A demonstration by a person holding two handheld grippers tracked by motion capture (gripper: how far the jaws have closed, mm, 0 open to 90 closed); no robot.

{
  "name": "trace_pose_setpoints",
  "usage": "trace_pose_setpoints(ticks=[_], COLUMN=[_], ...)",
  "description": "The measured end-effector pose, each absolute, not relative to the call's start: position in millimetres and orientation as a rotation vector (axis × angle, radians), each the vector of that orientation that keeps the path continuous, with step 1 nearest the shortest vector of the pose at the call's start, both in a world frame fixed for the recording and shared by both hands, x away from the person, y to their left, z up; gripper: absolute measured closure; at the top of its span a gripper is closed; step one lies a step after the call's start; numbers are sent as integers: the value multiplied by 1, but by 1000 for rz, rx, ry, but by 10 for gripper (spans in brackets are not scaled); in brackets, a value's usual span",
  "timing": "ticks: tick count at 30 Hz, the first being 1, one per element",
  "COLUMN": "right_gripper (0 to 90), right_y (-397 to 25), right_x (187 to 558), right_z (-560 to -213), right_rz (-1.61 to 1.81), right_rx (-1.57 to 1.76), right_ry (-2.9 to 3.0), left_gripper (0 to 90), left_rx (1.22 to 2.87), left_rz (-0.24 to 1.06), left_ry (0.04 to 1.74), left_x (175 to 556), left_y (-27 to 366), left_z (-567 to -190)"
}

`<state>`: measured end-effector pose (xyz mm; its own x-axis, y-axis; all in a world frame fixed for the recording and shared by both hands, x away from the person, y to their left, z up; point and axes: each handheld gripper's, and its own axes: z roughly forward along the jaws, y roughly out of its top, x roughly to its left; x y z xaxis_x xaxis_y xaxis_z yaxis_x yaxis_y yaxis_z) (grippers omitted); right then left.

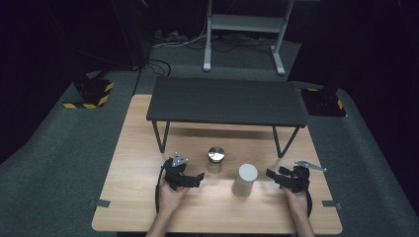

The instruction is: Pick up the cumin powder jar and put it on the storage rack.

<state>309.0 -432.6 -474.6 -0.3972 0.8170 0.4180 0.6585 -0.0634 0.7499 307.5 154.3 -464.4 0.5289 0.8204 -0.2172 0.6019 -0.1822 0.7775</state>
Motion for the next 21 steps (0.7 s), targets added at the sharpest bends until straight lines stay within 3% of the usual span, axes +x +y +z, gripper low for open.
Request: trace_pose_setpoints(ticks=[4, 5, 8, 9, 17, 18, 19, 20, 21], right_gripper=[168, 168, 169, 168, 168, 168, 168, 168, 168], right_y=[-433, -433, -433, -433, -433, -433, -433, -433, -433], right_x=[309, 309, 309, 309, 309, 309, 309, 309, 309], right_z=[-475, -475, -475, -475, -475, -475, -475, -475, -475], right_rz=[1455, 1454, 1454, 1454, 1456, 1456, 1456, 1456, 1456], right_rx=[1623, 1623, 1622, 1622, 1624, 1623, 1624, 1624, 1624], right_ry=[2031, 2031, 2029, 2029, 2028, 2028, 2028, 2028, 2028], left_gripper=[6, 6, 6, 6, 6, 6, 6, 6, 6], left_rx=[1896, 1597, 1616, 1485, 1502, 1636, 1641, 1926, 1639], left_rz=[291, 262, 260, 245, 234, 248, 250, 283, 248], left_ry=[1138, 1267, 1251, 1304, 1271, 1210, 1207, 1060, 1198], left_x=[309, 292, 292, 286, 287, 293, 293, 310, 294], left_y=[150, 130, 126, 113, 109, 119, 119, 136, 118], left_z=[-464, -486, -486, -495, -492, -482, -481, -458, -480])
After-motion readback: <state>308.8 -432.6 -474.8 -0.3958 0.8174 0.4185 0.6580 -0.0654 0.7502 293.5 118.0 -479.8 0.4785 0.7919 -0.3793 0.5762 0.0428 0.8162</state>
